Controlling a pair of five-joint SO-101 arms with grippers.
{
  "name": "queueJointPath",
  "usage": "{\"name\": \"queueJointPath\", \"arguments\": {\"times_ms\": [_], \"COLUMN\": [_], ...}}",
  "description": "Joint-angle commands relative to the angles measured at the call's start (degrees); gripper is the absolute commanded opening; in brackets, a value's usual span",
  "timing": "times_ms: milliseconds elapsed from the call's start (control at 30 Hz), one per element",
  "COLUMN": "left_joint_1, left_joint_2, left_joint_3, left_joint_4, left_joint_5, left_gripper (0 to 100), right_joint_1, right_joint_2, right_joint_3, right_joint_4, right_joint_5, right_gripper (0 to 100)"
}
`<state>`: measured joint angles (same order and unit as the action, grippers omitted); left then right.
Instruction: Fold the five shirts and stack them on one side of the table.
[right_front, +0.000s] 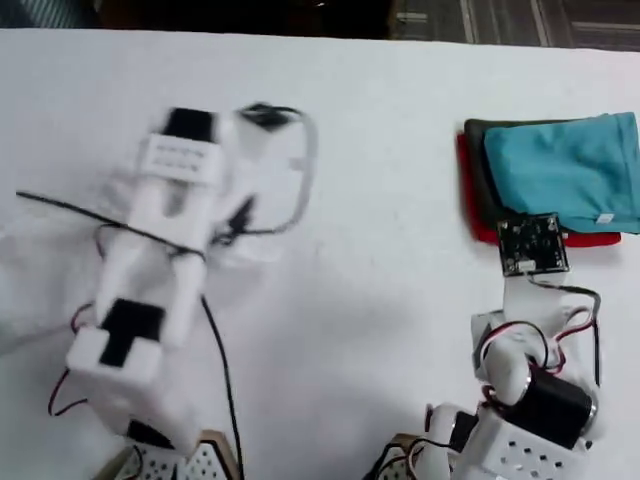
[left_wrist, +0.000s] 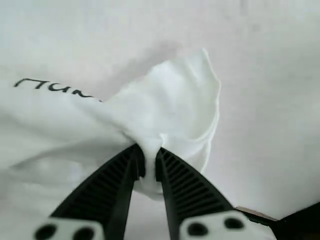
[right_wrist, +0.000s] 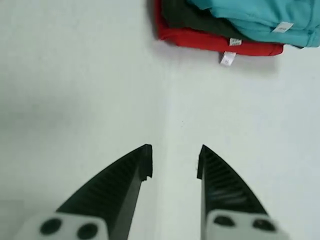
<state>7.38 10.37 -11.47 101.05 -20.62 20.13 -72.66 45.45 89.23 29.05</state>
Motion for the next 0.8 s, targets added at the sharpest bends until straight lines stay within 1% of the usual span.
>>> {"name": "queueJointPath", "arguments": {"times_ms": [0, 33, 100, 167, 267, 333, 400, 467, 567, 700, 767], "left_joint_1": [6.6, 7.7, 9.4, 9.3, 5.1, -0.1, -5.7, -11.0, -19.3, -32.0, -37.2], "left_joint_2": [-7.9, -8.8, -9.6, -9.6, -9.8, -9.8, -9.8, -9.8, -9.8, -9.3, -9.3], "left_joint_3": [-2.2, -2.2, -2.3, -2.5, -2.8, -2.8, -2.9, -2.9, -2.8, 0.0, 3.0], "left_joint_4": [1.2, 1.1, 1.1, 1.1, 1.1, 1.1, 1.1, 1.1, 1.2, 1.1, 1.1], "left_joint_5": [0.4, 0.4, 0.4, 2.2, 3.2, 3.2, 3.0, 1.3, 0.4, -0.1, -3.7], "left_gripper": [3, 3, 3, 4, 14, 21, 21, 20, 20, 20, 20], "right_joint_1": [0.0, -0.7, -3.5, -7.8, -15.4, -19.7, -23.3, -26.7, -32.4, -40.8, -44.2], "right_joint_2": [0.0, 0.0, 0.0, 0.7, 6.2, 11.7, 17.7, 23.6, 32.7, 44.4, 49.8], "right_joint_3": [2.5, 3.6, 6.7, 10.1, 13.8, 14.0, 12.8, 11.0, 7.3, 1.2, -1.8], "right_joint_4": [-9.4, -12.5, -19.0, -24.6, -31.0, -34.6, -38.4, -41.7, -45.1, -45.8, -45.8], "right_joint_5": [-1.1, -1.6, -5.0, -8.6, -14.2, -17.5, -19.8, -21.5, -23.6, -24.3, -24.2], "right_gripper": [14.9, 14.9, 15.1, 15.1, 15.2, 15.2, 15.2, 15.2, 15.2, 15.2, 15.2]}}
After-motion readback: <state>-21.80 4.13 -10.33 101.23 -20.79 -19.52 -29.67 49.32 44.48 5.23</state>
